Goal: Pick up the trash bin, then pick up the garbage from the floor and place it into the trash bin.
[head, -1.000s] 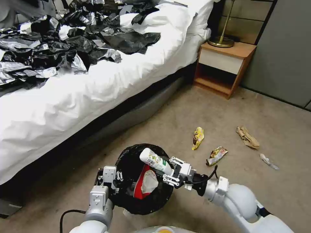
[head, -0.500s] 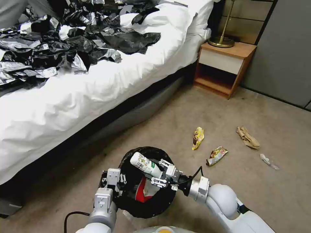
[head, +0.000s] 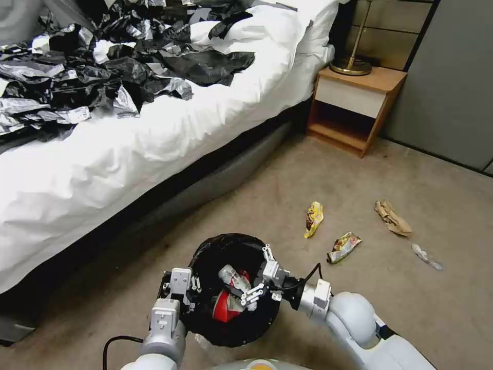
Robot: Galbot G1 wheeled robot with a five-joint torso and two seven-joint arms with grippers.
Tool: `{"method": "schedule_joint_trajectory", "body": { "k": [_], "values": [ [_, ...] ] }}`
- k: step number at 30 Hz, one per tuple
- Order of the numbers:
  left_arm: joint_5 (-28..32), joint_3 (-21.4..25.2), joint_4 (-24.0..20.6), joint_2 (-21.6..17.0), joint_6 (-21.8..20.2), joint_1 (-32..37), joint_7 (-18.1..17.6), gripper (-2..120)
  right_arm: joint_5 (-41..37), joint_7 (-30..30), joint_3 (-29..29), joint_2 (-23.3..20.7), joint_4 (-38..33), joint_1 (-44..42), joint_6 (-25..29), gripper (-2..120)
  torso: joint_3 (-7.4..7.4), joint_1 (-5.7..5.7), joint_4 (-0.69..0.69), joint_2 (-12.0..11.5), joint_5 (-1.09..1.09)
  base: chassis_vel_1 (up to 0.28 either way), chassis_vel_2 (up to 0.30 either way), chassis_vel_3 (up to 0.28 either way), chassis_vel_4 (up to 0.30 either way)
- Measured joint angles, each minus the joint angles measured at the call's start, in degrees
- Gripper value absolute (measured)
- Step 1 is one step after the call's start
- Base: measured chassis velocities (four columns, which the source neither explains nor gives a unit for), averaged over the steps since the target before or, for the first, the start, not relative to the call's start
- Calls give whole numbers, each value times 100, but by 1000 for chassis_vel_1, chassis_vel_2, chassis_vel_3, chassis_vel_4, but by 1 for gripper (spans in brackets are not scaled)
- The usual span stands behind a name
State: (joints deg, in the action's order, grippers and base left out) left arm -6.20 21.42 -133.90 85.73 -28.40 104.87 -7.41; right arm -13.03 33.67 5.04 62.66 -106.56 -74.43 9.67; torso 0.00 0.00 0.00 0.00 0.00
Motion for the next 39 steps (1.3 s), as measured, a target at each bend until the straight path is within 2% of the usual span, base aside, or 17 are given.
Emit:
{"method": "schedule_joint_trajectory", "body": {
  "k": [6, 7, 9, 10, 12, 14, 16, 17, 19, 20, 23, 27, 39],
  "values": [
    [32, 65, 8, -46, -1, -9, 0, 1, -89, -45, 297, -152, -453, -132, 57, 114, 0, 0, 0, 0, 0, 0, 0, 0, 0],
    [51, 89, 19, -67, -3, -21, 0, 1, -207, -160, 448, -219, -771, -204, 73, 114, 0, 0, 0, 0, 1, 0, 0, 0, 0],
    [93, 129, 37, -99, -14, -48, 0, 1, -517, -557, 741, -285, -1357, -371, 108, 113, 0, 0, 0, 0, -1, 0, 0, 0, 0],
    [93, 129, 37, -99, -14, -48, 0, 1, -517, -557, 741, -285, -1357, -371, 108, 113, 0, 0, 0, 0, -1, 0, 0, 0, 0],
    [128, 161, 41, -127, -30, -66, 0, 1, -718, -1167, 1042, -224, -1887, -591, 159, 110, -1, 0, 1, 0, -2, 0, 0, 0, 0],
    [141, 171, 41, -138, -34, -70, 0, 1, -729, -1382, 1183, -156, -2038, -694, 175, 108, 0, 0, 0, 0, -1, 0, 0, 0, 0],
    [187, 205, 39, -164, -39, -74, 2, 1, -489, -1929, 1554, 88, -2322, -1048, 216, 103, 0, 0, 0, 0, -2, 0, 0, 0, 0],
    [187, 205, 39, -164, -39, -74, 2, 1, -489, -1929, 1554, 88, -2322, -1048, 216, 103, 0, 0, 0, 0, -2, 0, 0, 0, 0],
    [235, 224, 23, -191, -40, -76, 2, 1, -146, -2400, 1807, 368, -2467, -1495, 290, 100, 0, 0, 0, 0, 1, 0, 0, 0, 0],
    [235, 224, 23, -191, -40, -76, 2, 1, -146, -2400, 1807, 368, -2467, -1495, 290, 100, 0, 0, 0, 0, 1, 0, 0, 0, 0],
    [300, 244, -8, -221, -39, -109, 4, 1, 254, -2838, 2092, 794, -2533, -2241, 582, 100, 0, 0, -2, 0, 0, 0, 0, 0, 0],
    [363, 257, -19, -238, -5, -124, 13, 1, 413, -2937, 2277, 1105, -2416, -2541, 873, 100, -1, -1, 0, 0, 0, 0, 0, 0, 0],
    [453, 338, -86, -250, 85, -135, 70, 1, 438, -2941, 2584, 1509, -1583, -2850, 1580, 100, 0, -1, 0, 0, 0, 0, 0, 0, 0]
  ]
}}
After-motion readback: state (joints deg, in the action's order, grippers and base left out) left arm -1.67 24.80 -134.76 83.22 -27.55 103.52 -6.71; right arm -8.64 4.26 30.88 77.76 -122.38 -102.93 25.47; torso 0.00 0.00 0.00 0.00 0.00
